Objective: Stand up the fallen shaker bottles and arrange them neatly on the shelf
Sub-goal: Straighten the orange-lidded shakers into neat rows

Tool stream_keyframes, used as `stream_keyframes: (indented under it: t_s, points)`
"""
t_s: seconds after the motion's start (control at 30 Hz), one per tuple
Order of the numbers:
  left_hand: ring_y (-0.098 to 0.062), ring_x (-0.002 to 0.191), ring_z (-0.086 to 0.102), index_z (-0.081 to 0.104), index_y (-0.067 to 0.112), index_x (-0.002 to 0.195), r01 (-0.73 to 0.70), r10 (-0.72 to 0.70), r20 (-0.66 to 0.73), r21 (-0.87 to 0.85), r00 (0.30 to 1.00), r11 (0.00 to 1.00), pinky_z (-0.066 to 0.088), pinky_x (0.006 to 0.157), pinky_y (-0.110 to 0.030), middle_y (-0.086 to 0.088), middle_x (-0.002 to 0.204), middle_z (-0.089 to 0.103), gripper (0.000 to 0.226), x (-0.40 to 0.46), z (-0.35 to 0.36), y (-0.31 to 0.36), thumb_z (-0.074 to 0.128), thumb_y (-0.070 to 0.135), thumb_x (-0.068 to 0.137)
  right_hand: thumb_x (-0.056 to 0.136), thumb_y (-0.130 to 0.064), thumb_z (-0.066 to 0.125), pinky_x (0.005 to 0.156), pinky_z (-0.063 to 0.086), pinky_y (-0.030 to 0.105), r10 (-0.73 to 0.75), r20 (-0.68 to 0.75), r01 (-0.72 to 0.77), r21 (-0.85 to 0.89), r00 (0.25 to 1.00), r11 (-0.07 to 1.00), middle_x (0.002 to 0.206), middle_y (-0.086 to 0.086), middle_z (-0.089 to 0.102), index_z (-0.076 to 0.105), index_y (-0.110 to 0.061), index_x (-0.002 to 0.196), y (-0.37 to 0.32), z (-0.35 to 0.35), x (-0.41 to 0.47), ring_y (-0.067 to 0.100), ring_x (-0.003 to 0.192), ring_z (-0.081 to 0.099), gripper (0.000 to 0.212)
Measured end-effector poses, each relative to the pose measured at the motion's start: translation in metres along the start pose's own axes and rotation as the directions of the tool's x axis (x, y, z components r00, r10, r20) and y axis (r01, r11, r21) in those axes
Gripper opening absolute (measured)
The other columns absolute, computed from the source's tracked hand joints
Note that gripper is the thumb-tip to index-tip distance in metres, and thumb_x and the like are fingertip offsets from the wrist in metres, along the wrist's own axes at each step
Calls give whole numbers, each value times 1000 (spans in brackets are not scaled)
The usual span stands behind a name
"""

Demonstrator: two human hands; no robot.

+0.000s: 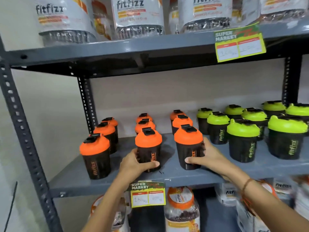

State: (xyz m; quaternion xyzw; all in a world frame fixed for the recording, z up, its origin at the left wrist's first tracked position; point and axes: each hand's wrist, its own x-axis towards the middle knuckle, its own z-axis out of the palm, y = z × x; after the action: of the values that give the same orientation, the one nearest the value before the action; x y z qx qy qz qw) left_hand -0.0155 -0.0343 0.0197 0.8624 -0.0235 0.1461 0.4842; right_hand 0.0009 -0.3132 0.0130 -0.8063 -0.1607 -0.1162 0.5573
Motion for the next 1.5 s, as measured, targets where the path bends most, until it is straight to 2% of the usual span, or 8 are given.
stream_keyframes:
  t_s: [0.3, 0.57, 0.7, 0.87, 1.1, 1.33, 1.43, 1.5]
  points:
    - [-12, 98, 66, 61, 31, 105, -29, 30, 46, -32, 999, 999, 53, 91, -43, 11, 103, 72, 74, -2, -6, -6, 84, 60, 42, 57, -35, 91, 69, 48, 6, 25, -70, -31, -77, 997, 997, 116, -20, 65, 45, -48, 117, -4, -16, -16, -10, 95, 65, 77]
    - [-12, 113, 59, 49, 33, 127, -56, 61, 70, -68, 996, 996, 48, 100, -39, 13, 119, 64, 95, -9, -10, -5, 83, 66, 44, 46, -62, 89, 102, 45, 32, 40, -46, -43, -63, 998, 997, 135, -19, 52, 28, -38, 147, -10, -20, -22, 3, 120, 56, 120]
    - [-2, 127, 42, 30, 36, 145, -112, 106, -35, -341, 994, 933, 34, 103, -29, 18, 141, 42, 107, -12, -25, 3, 67, 80, 54, 66, -71, 71, 98, 46, 33, 23, -274, 35, 203, 961, 979, 132, -11, 58, 46, -37, 136, -31, -36, -16, 10, 119, 59, 81]
    - [-1, 130, 37, 37, 32, 144, -194, 137, -145, -532, 980, 824, 28, 101, -20, 16, 146, 38, 56, 20, -39, 43, 46, 53, 93, 91, -39, 58, 93, 49, 30, -77, -424, 205, 266, 903, 942, 123, -4, 66, 65, -33, 113, -78, -59, 19, 14, 118, 62, 24]
    - [-16, 115, 55, 54, 23, 133, -310, 314, -31, 101, 949, 945, 39, 90, -25, -1, 123, 59, 47, 114, -72, 134, 64, 28, 87, 83, -24, 75, 84, 45, 21, -191, -113, 145, -327, 975, 934, 122, -3, 64, 67, -26, 116, -127, -61, 104, 12, 113, 60, 34]
    - [-32, 138, 35, 28, 25, 148, 47, -195, 318, 419, 928, 907, 38, 105, -44, -7, 153, 33, 97, 160, -61, 114, 83, 30, 69, 78, -24, 80, 103, 40, 29, 173, 198, -3, -652, 965, 759, 140, 11, 50, 46, -15, 141, -100, -47, 157, 22, 128, 49, 72]
    - [-35, 138, 34, 24, 30, 149, 101, -295, 351, 478, 889, 873, 40, 106, -54, -7, 156, 29, 99, 168, -56, 98, 82, 27, 69, 75, -28, 83, 84, 48, 24, 305, 276, -35, -687, 911, 726, 139, 2, 48, 30, -19, 151, -83, -44, 170, 13, 105, 57, 92]
    - [-35, 137, 36, 26, 33, 148, 111, -319, 365, 489, 875, 865, 42, 104, -55, -8, 155, 29, 94, 171, -50, 91, 80, 23, 71, 71, -30, 86, 62, 51, 20, 356, 306, -64, -674, 883, 736, 112, -5, 55, 26, -27, 151, -74, -43, 178, 5, 78, 55, 100]
